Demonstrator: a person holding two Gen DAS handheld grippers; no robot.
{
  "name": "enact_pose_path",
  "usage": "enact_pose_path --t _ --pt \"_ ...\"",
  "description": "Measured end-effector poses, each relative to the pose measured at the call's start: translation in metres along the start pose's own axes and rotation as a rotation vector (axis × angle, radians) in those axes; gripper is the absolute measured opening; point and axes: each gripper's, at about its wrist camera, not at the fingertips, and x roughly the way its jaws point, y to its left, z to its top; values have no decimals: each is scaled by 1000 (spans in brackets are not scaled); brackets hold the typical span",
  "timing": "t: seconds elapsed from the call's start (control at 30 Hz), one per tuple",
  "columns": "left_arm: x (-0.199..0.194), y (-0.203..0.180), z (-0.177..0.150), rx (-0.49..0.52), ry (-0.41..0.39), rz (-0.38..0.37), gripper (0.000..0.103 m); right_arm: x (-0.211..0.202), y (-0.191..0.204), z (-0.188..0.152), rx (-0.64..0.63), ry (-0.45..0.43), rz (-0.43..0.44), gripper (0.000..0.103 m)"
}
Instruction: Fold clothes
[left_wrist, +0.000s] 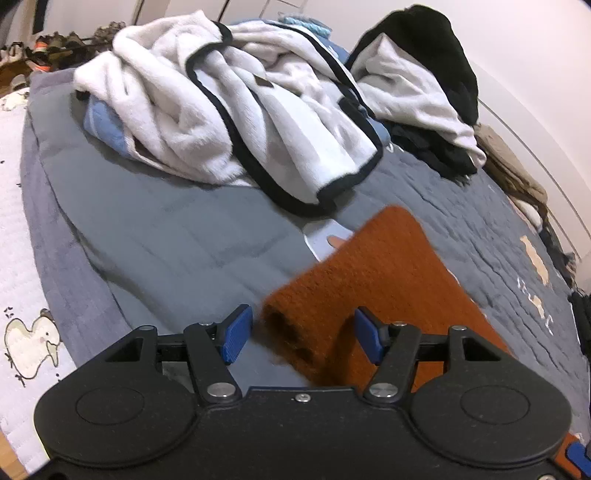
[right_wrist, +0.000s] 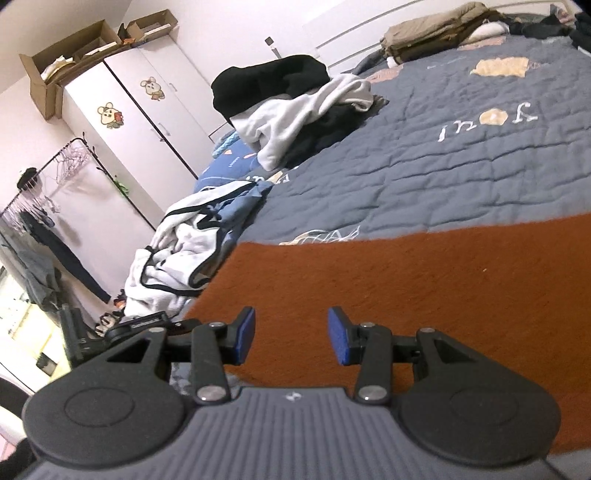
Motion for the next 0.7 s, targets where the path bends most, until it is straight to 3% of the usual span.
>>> enact_pose_path --t 0.57,0.7 --pt "9 -7 1 7 17 -37 58 -2 32 -8 -53 11 92 43" --pt "9 -7 1 15 17 -50 31 -2 35 -9 -61 12 96 43"
